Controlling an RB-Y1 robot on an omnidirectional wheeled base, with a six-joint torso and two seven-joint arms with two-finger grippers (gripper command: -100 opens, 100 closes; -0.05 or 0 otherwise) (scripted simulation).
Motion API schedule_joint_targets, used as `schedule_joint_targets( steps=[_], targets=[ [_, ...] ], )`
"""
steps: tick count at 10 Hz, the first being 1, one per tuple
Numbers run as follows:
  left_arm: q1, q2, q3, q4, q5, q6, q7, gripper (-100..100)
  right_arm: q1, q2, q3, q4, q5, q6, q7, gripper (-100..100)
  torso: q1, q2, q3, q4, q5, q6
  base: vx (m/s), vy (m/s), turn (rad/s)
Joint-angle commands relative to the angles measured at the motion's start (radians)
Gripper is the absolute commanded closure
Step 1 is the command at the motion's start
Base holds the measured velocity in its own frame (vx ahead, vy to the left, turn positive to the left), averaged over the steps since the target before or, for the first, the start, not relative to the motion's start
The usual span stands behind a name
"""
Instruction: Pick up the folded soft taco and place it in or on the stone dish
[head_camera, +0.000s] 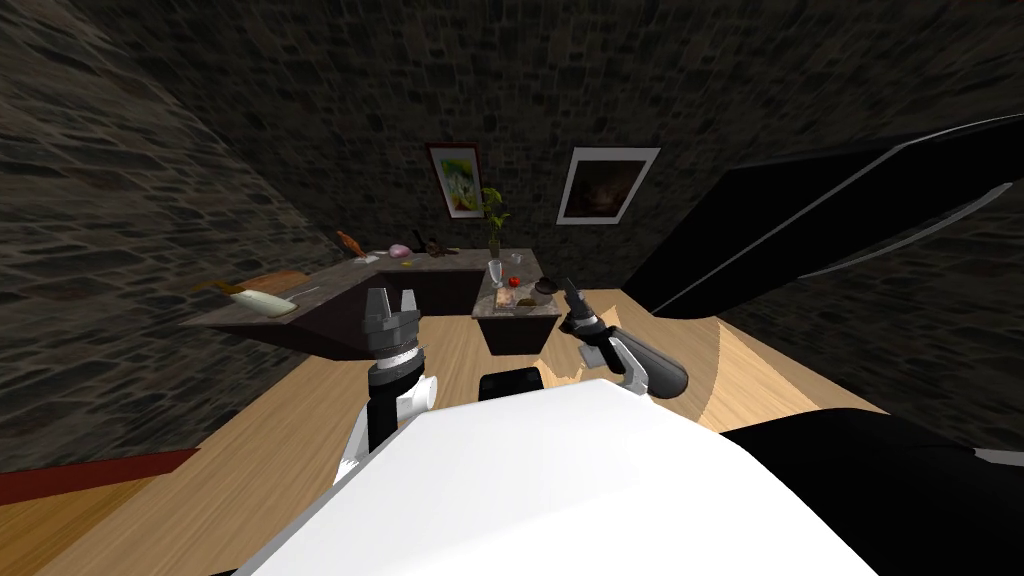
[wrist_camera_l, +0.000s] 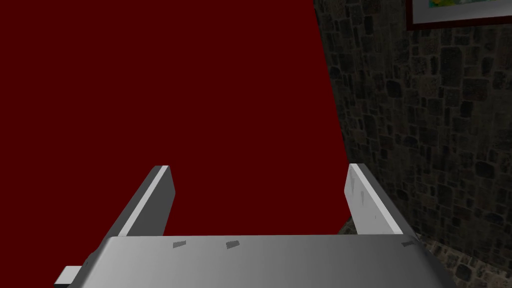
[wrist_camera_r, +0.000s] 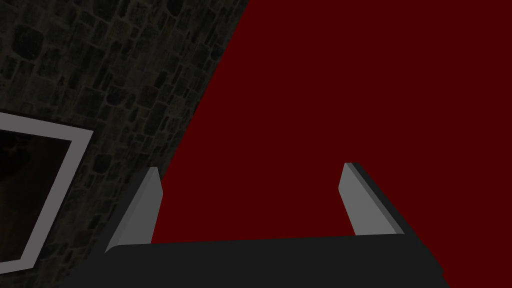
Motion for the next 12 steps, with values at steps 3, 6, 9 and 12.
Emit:
schedule_joint_targets(
  steps=[3, 6, 9, 12],
  targets=[
    [0.000, 0.000, 0.000, 0.000, 0.000, 0.000, 0.000, 0, -0.039, -0.098, -0.008, 0.063, 0.016, -0.025, 0.017, -100, 0.000, 0.000, 0.000, 0.000, 0.000, 0.000, 0.013, -0.015, 0.057],
    [0.000, 0.000, 0.000, 0.000, 0.000, 0.000, 0.000, 0, -0.057, -0.160, -0.011, 0.096, 0.024, -0.038, 0.025, -100, 0.000, 0.000, 0.000, 0.000, 0.000, 0.000, 0.011, -0.015, 0.047],
    [0.000, 0.000, 0.000, 0.000, 0.000, 0.000, 0.000, 0, -0.093, -0.250, -0.017, 0.160, 0.042, -0.065, 0.039, -100, 0.000, 0.000, 0.000, 0.000, 0.000, 0.000, 0.009, -0.015, 0.072],
    [0.000, 0.000, 0.000, 0.000, 0.000, 0.000, 0.000, 0, -0.110, -0.313, -0.018, 0.192, 0.053, -0.078, 0.045, -100, 0.000, 0.000, 0.000, 0.000, 0.000, 0.000, 0.009, -0.014, 0.062]
  ],
)
